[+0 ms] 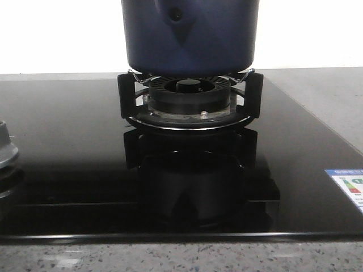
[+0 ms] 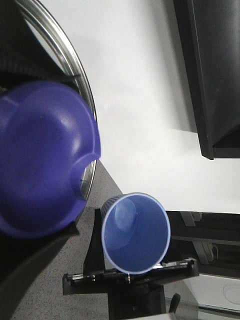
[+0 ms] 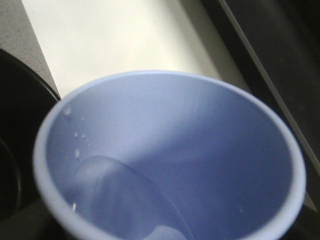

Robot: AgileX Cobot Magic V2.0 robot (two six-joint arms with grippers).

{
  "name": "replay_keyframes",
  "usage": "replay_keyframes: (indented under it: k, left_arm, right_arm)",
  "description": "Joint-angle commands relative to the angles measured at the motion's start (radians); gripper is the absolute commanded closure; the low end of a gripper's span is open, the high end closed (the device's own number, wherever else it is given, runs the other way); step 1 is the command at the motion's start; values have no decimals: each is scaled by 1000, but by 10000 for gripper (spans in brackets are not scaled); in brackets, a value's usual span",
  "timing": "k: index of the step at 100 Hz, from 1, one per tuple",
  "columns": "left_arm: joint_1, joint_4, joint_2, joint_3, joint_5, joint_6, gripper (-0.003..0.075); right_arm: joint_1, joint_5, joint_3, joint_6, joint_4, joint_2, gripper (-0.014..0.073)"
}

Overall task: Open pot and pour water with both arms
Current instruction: 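Tilt the cup with the right gripper to pour water into the pot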

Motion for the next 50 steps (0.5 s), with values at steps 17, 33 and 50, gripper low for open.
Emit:
replay_keyframes:
  k: [17, 33, 50]
  left_arm:
    - [-8, -98, -25, -31, 6, -9, 468]
    - [-8, -98, -25, -31, 6, -7, 468]
    - [-8, -98, -25, -31, 6, -5, 468]
  right_arm:
    - [0, -104, -62, -1, -66, -2, 316]
    - [2, -102, -90, -1, -105, 18, 316]
    - [24, -75, -102, -1, -193, 30, 316]
